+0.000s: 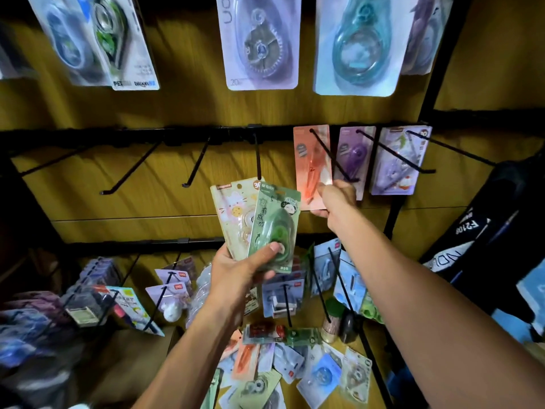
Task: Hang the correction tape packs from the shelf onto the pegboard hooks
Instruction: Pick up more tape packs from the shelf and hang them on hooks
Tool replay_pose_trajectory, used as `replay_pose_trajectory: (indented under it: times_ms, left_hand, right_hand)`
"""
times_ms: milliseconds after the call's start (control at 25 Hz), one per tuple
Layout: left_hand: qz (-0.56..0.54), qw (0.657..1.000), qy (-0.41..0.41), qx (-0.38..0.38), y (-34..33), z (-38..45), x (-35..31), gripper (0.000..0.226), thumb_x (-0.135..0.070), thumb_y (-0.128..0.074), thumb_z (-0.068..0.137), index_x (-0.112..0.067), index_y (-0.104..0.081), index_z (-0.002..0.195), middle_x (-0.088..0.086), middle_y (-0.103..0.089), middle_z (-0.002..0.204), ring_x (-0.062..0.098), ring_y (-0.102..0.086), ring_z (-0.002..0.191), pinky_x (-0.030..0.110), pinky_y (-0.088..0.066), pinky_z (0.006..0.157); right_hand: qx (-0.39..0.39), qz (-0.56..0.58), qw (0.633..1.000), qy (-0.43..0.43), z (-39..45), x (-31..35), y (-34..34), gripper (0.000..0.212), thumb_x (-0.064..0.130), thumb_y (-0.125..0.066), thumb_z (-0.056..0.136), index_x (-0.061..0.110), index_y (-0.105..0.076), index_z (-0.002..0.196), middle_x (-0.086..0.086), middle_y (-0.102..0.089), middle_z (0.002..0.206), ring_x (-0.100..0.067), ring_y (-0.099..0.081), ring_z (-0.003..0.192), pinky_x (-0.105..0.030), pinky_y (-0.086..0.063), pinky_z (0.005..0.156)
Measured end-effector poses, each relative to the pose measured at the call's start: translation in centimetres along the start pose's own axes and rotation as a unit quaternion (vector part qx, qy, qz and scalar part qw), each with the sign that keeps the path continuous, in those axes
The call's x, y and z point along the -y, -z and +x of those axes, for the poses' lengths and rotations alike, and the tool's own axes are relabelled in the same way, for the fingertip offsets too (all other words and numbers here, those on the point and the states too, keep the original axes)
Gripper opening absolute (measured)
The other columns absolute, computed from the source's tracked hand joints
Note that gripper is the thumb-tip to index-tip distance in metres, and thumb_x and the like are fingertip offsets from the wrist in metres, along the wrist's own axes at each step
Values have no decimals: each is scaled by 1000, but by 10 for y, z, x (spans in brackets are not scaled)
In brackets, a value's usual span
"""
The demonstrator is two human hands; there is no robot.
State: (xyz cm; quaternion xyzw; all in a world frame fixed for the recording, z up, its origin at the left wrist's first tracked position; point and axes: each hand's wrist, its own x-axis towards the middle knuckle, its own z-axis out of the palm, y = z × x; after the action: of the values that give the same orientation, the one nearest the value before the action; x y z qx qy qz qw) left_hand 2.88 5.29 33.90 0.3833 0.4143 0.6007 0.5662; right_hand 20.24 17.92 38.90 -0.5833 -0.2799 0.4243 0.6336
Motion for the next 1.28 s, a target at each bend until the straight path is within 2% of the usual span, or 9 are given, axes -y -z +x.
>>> replay_pose_trajectory:
  times_ms: [200, 320, 440, 560, 640, 800, 1000, 1160, 1280]
  left_hand:
    - [-13, 1000, 9, 6, 5, -7, 4, 58, -18, -84, 55, -14, -64, 109, 5, -77, 96, 20, -74, 80, 22, -54, 51]
    - [-23, 1000, 8, -12, 4, -22, 5, 54, -17, -84, 58, -14, -64, 108, 6, -77, 97, 20, -74, 80, 22, -54, 51]
    - [-7, 1000, -4, -26, 4, -44, 6, 41, -15, -82, 71, -16, -65, 108, 5, -77, 98, 20, -74, 80, 24, -55, 54]
    - [-16, 999, 10, -26, 4, -66, 1, 27, -27, -72, 84, -18, -66, 109, 4, -77, 98, 22, -74, 83, 28, -56, 59]
    - [-58, 997, 37, -29, 5, -76, -9, 21, -33, -61, 93, -19, -65, 109, 3, -77, 98, 26, -74, 85, 29, -57, 56]
    - [-79, 993, 31, -86, 19, -85, -20, 16, -33, -57, 96, -21, -63, 106, 6, -75, 99, 34, -70, 83, 23, -49, 39]
    - [-57, 995, 9, -84, 37, -89, -26, 15, -29, -58, 96, -19, -63, 107, 0, -73, 94, 12, -73, 67, 33, -62, 61]
    - [-53, 996, 4, -78, 39, -90, -29, 13, -30, -58, 96, -19, -61, 103, -1, -69, 96, 6, -71, 61, 38, -60, 71]
    - [-49, 996, -3, -71, 41, -87, -30, 13, -31, -58, 96, -20, -62, 103, -1, -70, 97, 11, -72, 66, 36, -60, 67]
  right_hand:
    - [-34, -50, 998, 4, -24, -27, 12, 27, 25, -68, 88, 17, -55, 109, -3, -57, 103, -20, -54, 92, -40, -51, 90]
    - [132, -16, 991, 17, -93, -38, 36, 11, 37, -61, 93, 30, -59, 101, 2, -67, 103, -20, -65, 97, -41, -56, 87]
    - [297, -60, 952, 49, -142, -47, 56, 40, 26, -70, 88, 33, -50, 122, 2, -71, 110, -16, -70, 98, -29, -58, 74]
    - [263, -41, 962, 57, -159, -54, 61, 59, 6, -75, 82, 22, -47, 131, -5, -73, 105, -20, -72, 93, -29, -58, 65]
    - [246, -15, 966, 74, -169, -54, 63, 62, 1, -76, 79, 18, -48, 132, -5, -73, 106, -19, -71, 94, -27, -57, 72]
    - [237, 16, 962, 133, -189, -40, 77, 39, -4, -70, 83, 14, -61, 116, 3, -76, 99, -12, -72, 90, -21, -56, 68]
    - [280, 7, 939, 198, -209, -8, 70, 28, 1, -70, 85, 19, -65, 106, 5, -76, 97, -11, -72, 91, -23, -57, 75]
    - [254, 6, 950, 183, -206, 0, 51, 21, 6, -71, 85, 16, -69, 104, -3, -77, 99, -21, -73, 94, -42, -58, 87]
    - [238, 19, 959, 154, -201, -4, 47, 24, 6, -70, 86, 11, -68, 109, -5, -76, 101, -23, -73, 95, -41, -59, 85]
